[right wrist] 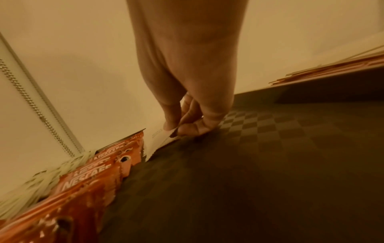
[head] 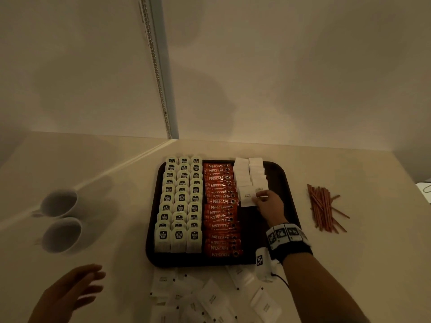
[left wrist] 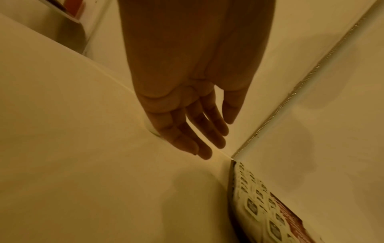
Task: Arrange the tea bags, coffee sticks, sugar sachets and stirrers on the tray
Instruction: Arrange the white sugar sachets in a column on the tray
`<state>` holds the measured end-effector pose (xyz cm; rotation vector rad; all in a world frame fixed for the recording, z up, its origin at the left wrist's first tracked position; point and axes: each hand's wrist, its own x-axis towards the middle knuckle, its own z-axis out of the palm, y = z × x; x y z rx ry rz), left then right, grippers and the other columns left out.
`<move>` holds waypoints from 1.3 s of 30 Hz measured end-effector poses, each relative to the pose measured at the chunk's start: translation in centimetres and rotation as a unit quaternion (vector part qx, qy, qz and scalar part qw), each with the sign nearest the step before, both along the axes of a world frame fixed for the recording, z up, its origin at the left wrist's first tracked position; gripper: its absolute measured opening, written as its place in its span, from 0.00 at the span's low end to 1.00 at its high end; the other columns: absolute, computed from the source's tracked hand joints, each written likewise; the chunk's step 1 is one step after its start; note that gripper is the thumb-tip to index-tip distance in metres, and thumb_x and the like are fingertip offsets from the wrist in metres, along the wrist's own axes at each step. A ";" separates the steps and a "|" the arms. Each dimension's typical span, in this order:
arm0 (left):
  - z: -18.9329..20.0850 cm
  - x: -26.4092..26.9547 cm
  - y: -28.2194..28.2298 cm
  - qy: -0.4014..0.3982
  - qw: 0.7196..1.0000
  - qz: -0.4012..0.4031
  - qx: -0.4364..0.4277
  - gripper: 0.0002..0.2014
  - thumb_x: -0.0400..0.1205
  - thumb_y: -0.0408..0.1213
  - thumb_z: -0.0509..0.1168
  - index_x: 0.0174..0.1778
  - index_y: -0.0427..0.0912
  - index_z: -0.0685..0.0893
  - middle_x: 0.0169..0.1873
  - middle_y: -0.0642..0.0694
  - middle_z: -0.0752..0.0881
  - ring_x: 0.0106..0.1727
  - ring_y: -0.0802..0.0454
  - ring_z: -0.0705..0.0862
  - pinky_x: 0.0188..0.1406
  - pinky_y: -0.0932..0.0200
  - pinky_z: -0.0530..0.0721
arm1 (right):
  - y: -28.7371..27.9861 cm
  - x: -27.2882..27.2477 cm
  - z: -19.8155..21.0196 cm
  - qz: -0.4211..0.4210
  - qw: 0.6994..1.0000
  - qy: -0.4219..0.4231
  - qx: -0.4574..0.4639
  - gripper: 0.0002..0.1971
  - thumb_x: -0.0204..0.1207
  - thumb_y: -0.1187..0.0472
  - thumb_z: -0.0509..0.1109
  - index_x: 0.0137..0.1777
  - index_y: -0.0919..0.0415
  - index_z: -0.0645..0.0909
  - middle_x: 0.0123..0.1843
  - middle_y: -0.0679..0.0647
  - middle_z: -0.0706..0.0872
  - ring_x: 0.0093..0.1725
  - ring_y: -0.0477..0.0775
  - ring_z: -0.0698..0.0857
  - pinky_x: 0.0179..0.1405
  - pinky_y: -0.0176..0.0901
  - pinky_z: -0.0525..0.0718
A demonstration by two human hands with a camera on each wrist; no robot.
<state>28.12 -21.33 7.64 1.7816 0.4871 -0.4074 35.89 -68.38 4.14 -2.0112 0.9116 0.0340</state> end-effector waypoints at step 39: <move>-4.1 -9.3 9.1 0.123 0.990 0.044 -0.053 0.14 0.89 0.36 0.50 0.50 0.42 0.82 0.33 0.55 0.91 0.31 0.53 0.88 0.28 0.63 0.85 | 8.1 -22.4 2.5 0.465 0.814 0.240 -0.251 0.66 0.50 0.30 0.78 0.78 0.33 0.31 0.82 0.44 0.33 0.80 0.63 0.40 0.68 0.74 0.69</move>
